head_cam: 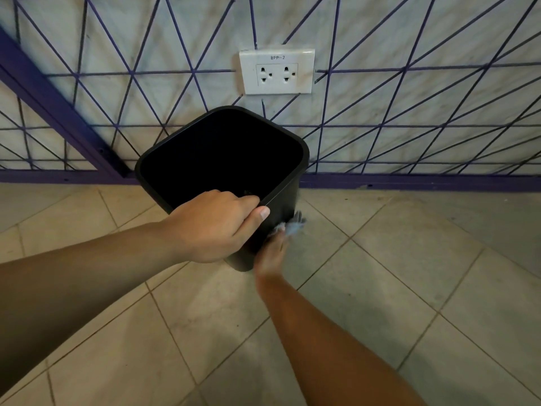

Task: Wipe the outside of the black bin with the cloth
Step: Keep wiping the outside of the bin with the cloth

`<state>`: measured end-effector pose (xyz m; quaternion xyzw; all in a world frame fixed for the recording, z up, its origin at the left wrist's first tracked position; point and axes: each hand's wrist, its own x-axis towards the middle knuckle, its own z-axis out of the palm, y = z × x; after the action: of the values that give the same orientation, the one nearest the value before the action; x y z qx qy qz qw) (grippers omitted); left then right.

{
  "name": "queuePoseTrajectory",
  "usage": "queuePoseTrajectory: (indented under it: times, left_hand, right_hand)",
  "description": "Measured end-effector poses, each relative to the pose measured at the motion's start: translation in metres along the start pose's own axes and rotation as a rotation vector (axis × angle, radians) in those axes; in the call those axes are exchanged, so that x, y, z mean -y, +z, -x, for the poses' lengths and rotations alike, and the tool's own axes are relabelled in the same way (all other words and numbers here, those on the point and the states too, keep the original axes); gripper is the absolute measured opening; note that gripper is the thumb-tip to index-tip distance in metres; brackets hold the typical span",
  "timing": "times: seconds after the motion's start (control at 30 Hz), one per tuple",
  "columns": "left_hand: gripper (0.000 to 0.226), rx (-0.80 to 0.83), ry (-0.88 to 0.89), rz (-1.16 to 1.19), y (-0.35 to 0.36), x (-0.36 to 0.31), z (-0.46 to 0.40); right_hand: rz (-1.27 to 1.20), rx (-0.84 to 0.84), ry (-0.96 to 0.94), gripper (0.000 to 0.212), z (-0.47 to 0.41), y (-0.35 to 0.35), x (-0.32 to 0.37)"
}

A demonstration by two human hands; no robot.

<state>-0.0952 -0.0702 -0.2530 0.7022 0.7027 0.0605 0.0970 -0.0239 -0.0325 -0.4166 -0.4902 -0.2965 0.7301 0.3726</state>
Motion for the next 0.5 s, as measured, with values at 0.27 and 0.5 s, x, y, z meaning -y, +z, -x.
queuePoseTrajectory:
  times: [0.27,0.5]
  left_hand:
    - [0.037,0.043,0.025,-0.024,-0.004,0.001,-0.002]
    - [0.037,0.231,0.018,-0.057,-0.022,0.010,0.021]
  right_hand:
    - [0.381,0.108,0.100,0.024,0.050,-0.048,-0.007]
    - [0.401,-0.026,0.025,0.050,0.043,-0.106,0.068]
